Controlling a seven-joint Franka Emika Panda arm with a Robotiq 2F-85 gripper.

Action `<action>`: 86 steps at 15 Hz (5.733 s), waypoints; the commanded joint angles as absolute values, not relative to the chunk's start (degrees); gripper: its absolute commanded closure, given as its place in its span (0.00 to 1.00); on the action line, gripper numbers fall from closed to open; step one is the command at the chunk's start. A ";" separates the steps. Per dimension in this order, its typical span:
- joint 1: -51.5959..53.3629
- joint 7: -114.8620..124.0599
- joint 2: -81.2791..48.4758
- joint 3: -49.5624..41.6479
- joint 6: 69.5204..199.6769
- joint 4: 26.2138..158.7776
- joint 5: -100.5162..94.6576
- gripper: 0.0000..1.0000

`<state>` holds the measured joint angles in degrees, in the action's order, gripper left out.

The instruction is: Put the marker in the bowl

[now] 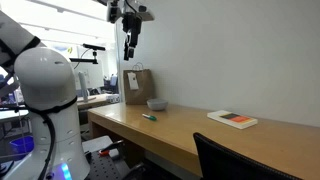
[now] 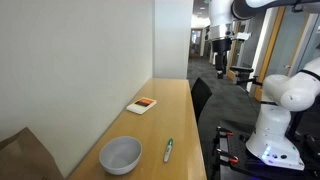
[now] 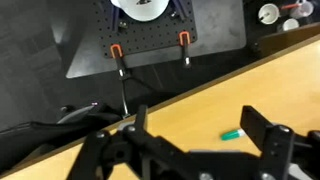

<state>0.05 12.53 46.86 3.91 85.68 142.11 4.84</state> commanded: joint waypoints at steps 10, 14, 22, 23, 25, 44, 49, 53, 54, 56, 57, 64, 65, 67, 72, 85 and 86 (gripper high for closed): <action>-3.04 22.62 43.42 7.67 92.69 142.07 7.99 0.00; -3.22 37.81 33.44 14.28 102.42 139.94 13.59 0.00; -0.22 67.90 7.44 19.77 129.09 135.96 13.57 0.00; 0.47 71.00 4.70 19.08 131.64 135.71 13.37 0.00; 2.14 76.64 -0.59 17.40 135.61 135.19 13.63 0.00; 14.95 92.56 -10.83 6.00 158.46 143.12 11.15 0.17; 16.33 95.84 -11.05 4.66 161.98 145.22 9.20 0.54; 15.99 96.25 -10.55 5.25 158.30 144.03 10.08 0.86; 16.45 97.47 -10.22 4.52 157.12 143.78 8.60 0.94; 16.33 97.50 -9.12 4.49 153.39 142.76 7.64 0.94; 16.48 98.37 -8.41 4.17 150.35 141.86 6.03 0.94; 15.15 108.72 -6.35 6.15 129.16 128.31 -7.25 0.94; 15.15 109.35 -7.13 6.56 127.63 125.88 -7.85 0.94; 15.57 111.30 -9.04 7.18 125.97 121.44 -10.36 0.94; 17.96 112.58 -16.88 7.43 124.68 111.33 -14.77 0.94; 21.27 105.08 -28.24 7.78 127.17 96.77 -8.22 0.50; 21.22 104.24 -28.29 7.80 127.23 96.54 -7.28 0.49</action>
<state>21.41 107.42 -27.50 7.69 127.79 98.28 -10.48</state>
